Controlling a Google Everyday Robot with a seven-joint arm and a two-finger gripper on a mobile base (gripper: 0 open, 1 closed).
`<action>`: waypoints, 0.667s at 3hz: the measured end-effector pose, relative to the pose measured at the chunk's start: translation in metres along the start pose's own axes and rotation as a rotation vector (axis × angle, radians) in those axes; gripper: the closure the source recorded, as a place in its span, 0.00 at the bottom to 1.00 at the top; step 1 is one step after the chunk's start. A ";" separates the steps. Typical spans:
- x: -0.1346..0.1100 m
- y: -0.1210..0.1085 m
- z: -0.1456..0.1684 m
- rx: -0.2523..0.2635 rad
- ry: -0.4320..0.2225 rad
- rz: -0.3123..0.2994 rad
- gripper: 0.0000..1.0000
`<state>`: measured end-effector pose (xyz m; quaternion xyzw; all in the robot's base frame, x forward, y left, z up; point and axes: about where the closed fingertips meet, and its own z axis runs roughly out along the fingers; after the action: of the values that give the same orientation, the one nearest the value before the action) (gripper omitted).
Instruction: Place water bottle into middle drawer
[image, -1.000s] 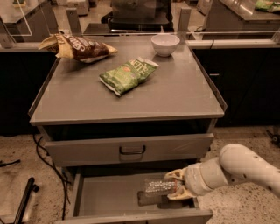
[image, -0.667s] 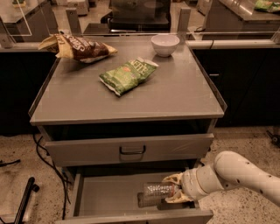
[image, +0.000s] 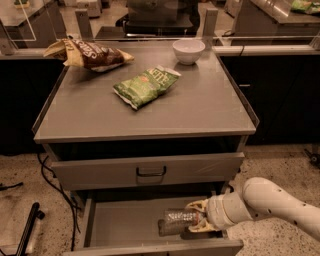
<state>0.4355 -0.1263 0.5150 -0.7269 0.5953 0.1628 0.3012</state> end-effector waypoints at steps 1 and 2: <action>0.011 -0.005 0.023 0.041 0.004 -0.032 1.00; 0.014 -0.015 0.045 0.064 -0.006 -0.058 1.00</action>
Offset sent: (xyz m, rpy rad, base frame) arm 0.0400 0.0316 -0.0574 0.0256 -0.1286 0.0137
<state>0.4588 -0.1072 0.4755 -0.7335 0.5779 0.1372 0.3305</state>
